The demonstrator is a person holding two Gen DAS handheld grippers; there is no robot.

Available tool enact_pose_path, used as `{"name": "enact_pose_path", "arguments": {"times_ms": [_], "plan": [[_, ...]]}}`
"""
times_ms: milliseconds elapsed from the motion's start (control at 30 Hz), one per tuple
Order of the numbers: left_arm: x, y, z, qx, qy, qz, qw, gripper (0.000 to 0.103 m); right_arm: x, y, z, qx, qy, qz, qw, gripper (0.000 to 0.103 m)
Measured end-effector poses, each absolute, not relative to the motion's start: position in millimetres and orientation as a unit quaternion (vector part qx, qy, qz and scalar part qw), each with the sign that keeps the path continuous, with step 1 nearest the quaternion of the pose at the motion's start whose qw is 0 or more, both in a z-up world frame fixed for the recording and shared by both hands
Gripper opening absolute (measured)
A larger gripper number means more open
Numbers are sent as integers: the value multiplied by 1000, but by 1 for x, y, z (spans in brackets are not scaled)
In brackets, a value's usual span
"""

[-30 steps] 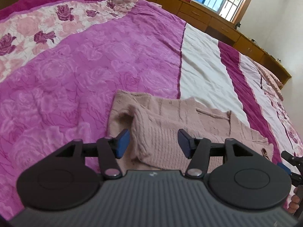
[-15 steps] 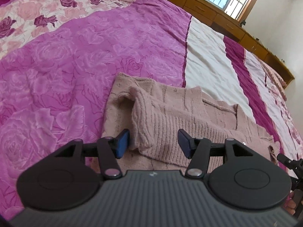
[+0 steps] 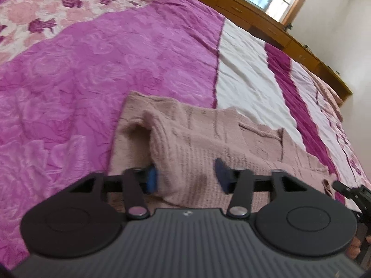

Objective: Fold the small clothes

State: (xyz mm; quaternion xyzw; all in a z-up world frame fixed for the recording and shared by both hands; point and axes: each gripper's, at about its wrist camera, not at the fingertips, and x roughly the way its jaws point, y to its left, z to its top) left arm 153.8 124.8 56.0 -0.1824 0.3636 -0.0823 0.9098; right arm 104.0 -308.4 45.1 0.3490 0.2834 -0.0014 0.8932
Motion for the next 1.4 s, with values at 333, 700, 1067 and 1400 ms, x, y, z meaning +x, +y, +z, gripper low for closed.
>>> {"name": "enact_pose_path", "arguments": {"times_ms": [333, 700, 1067, 1400], "plan": [[177, 137, 86, -207, 330, -89, 917, 11, 123, -320, 69, 382, 252, 39, 888, 11], [259, 121, 81, -158, 334, -30, 929, 14, 204, -320, 61, 377, 264, -13, 888, 12], [250, 133, 81, -145, 322, -14, 935, 48, 192, -330, 76, 318, 206, -22, 925, 73], [226, 135, 82, -122, 335, -27, 934, 49, 175, -324, 76, 226, 242, -1, 944, 72]]}}
